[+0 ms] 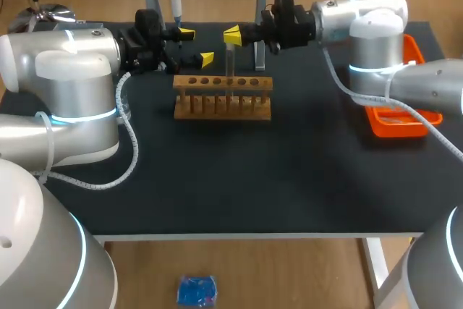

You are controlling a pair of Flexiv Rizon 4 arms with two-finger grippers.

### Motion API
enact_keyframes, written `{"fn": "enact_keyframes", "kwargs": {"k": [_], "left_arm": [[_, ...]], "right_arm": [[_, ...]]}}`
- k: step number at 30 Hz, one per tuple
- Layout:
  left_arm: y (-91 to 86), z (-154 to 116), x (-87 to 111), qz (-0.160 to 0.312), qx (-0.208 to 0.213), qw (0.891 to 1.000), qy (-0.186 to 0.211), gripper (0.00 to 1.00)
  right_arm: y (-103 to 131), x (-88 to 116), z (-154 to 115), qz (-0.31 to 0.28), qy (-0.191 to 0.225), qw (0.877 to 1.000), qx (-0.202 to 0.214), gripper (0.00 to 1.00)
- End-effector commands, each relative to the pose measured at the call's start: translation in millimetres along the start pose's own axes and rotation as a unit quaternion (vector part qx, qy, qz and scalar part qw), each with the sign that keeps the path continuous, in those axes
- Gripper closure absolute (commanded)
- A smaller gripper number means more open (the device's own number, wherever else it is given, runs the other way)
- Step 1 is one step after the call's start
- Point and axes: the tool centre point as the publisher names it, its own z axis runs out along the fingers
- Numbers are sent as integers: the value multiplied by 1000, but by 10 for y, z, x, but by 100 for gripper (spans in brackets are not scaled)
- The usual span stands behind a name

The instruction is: Invert the test tube, pick up the pipette, mount the tip to pipette, aspirate from beaker and dispense into the tube, eject the tip, return the pipette, and cap with the stopper.

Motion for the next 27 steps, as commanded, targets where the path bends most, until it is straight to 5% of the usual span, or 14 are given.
{"fn": "enact_keyframes", "kwargs": {"k": [1, 15, 22, 24, 25, 27], "left_arm": [[19, 17, 11, 1, 4, 1000, -4, 0], [19, 17, 11, 1, 4, 1000, -4, 0], [19, 17, 11, 1, 4, 1000, -4, 0], [19, 17, 11, 1, 4, 1000, -4, 0], [19, 17, 11, 1, 4, 1000, -4, 0], [19, 17, 11, 1, 4, 1000, -4, 0]], "right_arm": [[-52, -1, 3, 1, 1, 1000, 2, 100], [-167, -1, 10, 15, -1, 1000, -3, 100], [47, 66, -13, 0, -3, 1000, -11, 97], [130, 89, -27, -7, -3, 1000, -14, 45], [173, 101, -36, -11, -3, 1000, -14, 0], [248, 118, -53, -18, -3, 1000, -13, 0]]}}
